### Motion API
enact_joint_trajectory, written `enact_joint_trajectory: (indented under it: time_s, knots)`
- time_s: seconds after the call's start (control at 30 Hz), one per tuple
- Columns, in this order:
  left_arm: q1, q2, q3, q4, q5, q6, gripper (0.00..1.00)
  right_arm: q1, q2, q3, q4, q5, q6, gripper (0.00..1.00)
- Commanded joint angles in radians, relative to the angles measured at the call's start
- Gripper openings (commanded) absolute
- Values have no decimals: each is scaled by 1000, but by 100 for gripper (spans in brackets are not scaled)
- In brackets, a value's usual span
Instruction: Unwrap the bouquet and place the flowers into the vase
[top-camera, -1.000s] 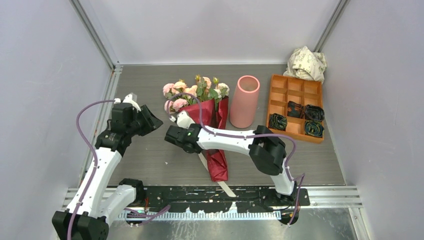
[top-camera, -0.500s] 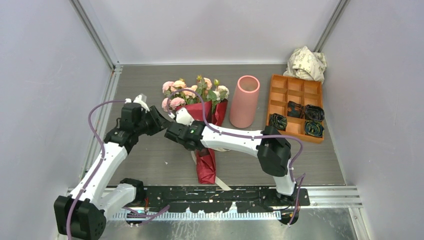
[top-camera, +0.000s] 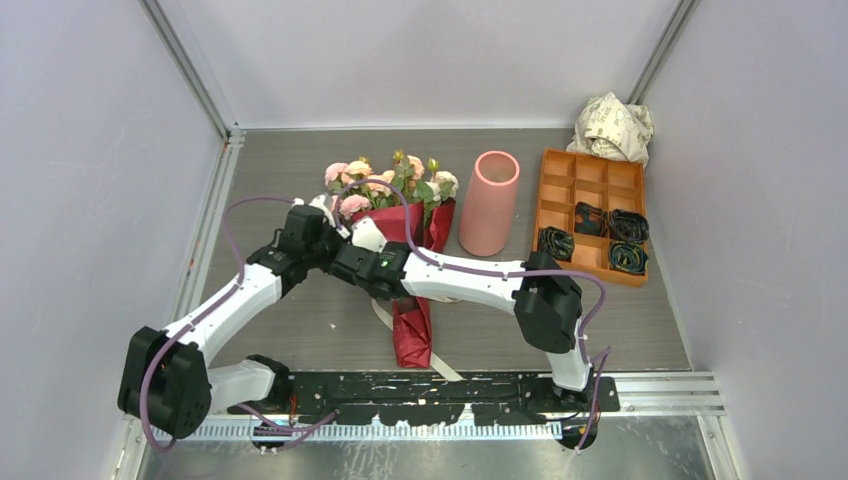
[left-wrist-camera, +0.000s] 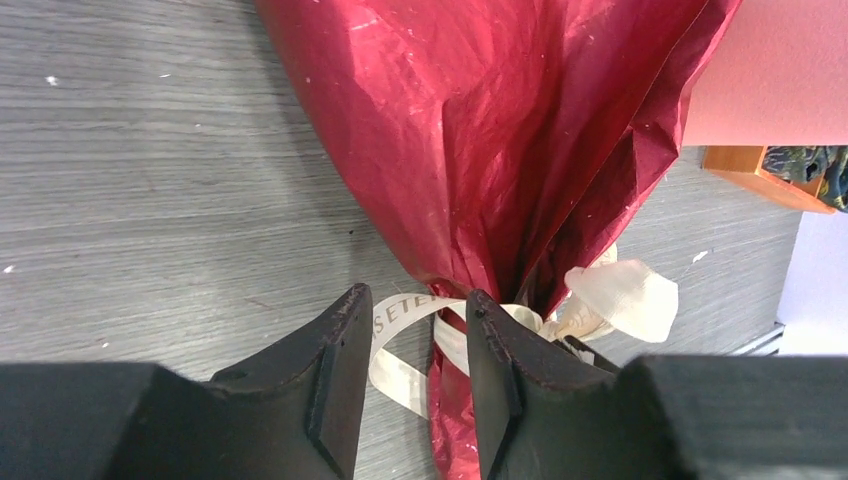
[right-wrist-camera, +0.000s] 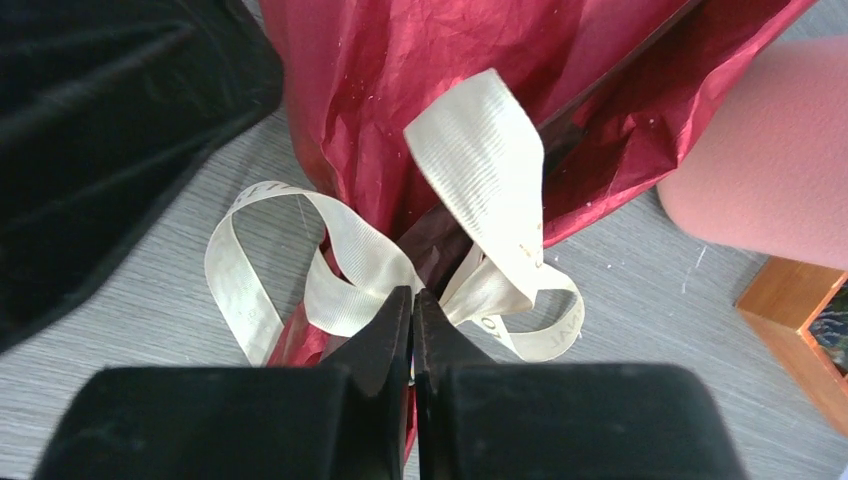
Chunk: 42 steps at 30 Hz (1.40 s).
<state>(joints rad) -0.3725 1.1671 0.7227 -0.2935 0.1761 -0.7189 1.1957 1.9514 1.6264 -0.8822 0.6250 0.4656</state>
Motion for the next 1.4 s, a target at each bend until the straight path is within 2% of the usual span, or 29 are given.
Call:
enact_joint_trajectory:
  time_s: [0.0,0.3,0.63,0.87,1.03,1.37]
  knots:
    - [-49,37,3,113,-50,-8,39,3,-25,2,22,-2,22,1]
    - [-171,232,34,220,-108,-32,30,3,-120,114,-1,-15,-29,1]
    - [-209,457,81,281,-136,-44,24,3,-308,294,-9,62,-127,1]
    - [-215,521,86,288,-145,-43,24,4,-461,324,53,139,-192,0]
    - [-218,547,91,288,-154,-31,21,3,-609,309,159,186,-248,1]
    - [-217,454,99,202,-225,17,21,4,-821,282,234,271,-324,1]
